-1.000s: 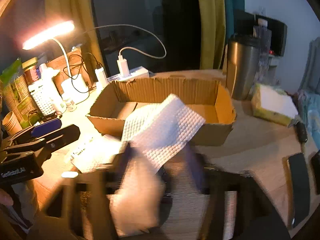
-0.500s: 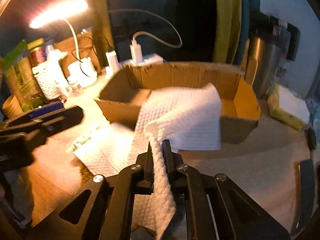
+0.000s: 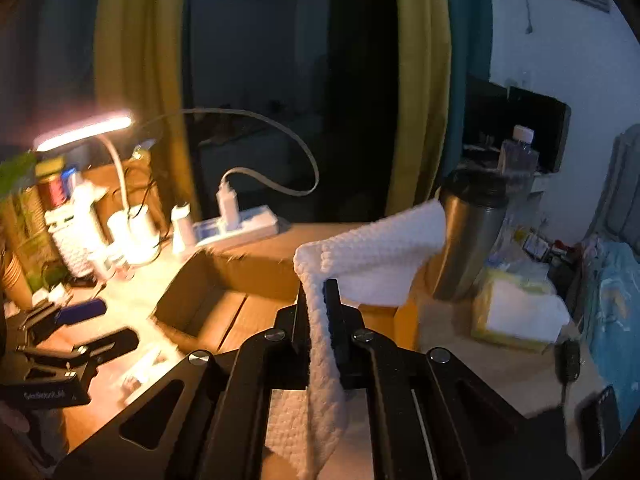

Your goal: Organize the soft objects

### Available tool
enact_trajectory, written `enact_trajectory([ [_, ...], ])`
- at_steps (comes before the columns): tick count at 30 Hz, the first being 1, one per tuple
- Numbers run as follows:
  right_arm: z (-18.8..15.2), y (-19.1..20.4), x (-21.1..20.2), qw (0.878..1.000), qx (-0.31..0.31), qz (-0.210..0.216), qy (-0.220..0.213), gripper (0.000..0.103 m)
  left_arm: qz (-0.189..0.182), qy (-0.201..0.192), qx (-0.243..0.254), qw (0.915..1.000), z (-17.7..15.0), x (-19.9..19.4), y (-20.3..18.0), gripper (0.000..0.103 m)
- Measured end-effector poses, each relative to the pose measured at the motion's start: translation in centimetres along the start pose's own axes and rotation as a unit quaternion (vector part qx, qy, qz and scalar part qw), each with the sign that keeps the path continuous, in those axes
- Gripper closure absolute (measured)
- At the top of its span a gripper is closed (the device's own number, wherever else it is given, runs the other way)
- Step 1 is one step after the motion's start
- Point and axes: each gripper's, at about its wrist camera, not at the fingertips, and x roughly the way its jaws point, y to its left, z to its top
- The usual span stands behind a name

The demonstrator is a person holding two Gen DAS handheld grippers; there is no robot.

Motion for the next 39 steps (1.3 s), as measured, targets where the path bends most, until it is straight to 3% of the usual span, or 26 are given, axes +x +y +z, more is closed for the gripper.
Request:
enact_trajectory([
  [6,0.6,-2.1,3.0,1.0,0.005,-0.018,0.009,0.097,0.007,0.007,-0.004,0.9999,0.4,1.3,0.4,0.021],
  [12,-1.4,-3.0,7.4,0.998,0.01,-0.021,0.065,0.097,0.011,0.018,-0.004,0.9998,0.2,2.5,0.6,0.021],
  [17,-3.6,-2.8,11.2,0.99,0.001,-0.016,0.141,0.097,0.01,0.024,-0.002,0.9996,0.1,3.2,0.4,0.021],
  [20,-4.5,-2.2,11.8,0.986,-0.008,-0.007,0.164,0.09,0.01,0.025,0.001,0.9996,0.0,3.3,0.2,0.021],
  [25,-3.6,-2.1,9.9,0.991,-0.004,0.004,0.134,0.048,0.011,0.022,0.001,0.9997,-0.1,3.1,0.2,0.021],
  [34,-1.8,-2.2,4.7,0.997,-0.001,-0.012,0.074,0.046,0.006,0.01,0.01,0.9999,-0.4,1.2,-0.7,0.021],
  [39,-2.5,-2.2,3.6,0.997,-0.006,-0.016,0.08,0.04,0.001,0.004,0.013,0.9999,-0.6,0.1,-1.0,0.021],
])
